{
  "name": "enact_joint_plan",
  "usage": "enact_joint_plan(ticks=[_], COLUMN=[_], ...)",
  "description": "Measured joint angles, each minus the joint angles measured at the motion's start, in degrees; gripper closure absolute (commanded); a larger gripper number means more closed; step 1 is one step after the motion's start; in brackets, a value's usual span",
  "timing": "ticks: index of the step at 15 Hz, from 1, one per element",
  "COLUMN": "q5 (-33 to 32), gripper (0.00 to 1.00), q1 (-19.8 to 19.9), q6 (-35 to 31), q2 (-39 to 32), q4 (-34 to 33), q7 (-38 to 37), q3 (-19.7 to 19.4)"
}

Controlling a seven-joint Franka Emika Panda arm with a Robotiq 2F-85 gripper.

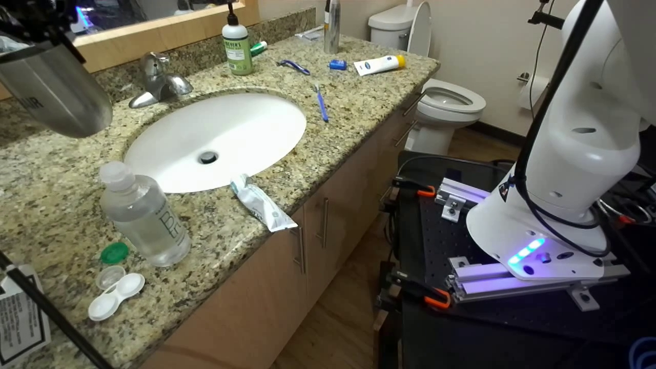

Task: Put the silver cup on the left side of the faucet

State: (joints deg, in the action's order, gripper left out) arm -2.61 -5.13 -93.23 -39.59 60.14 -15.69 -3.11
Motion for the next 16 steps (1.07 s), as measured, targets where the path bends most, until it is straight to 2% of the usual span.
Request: enact_joint_plan(ticks=[3,5,8,10,13,16], q5=[-0.6,-0.6,-0.1,0.4,2.6,4.6], gripper=[0.98,0.98,0.98,0.98,0.98,0.98], q1=[0.1,1.3,5.1,7.5,9.2,9.3], q6=[-1.7,-7.8,-18.1,-21.8,-22.9,-22.7], q2=[-0.6,-2.3,-5.3,-7.1,-8.9,-9.6], q4=[0.0,-0.2,-1.5,-3.2,-5.1,-5.5], q7=[-0.9,-2.2,-2.6,-2.6,-1.6,-0.9], q3=[-0.7,-2.1,-3.3,-3.4,-2.7,-1.1])
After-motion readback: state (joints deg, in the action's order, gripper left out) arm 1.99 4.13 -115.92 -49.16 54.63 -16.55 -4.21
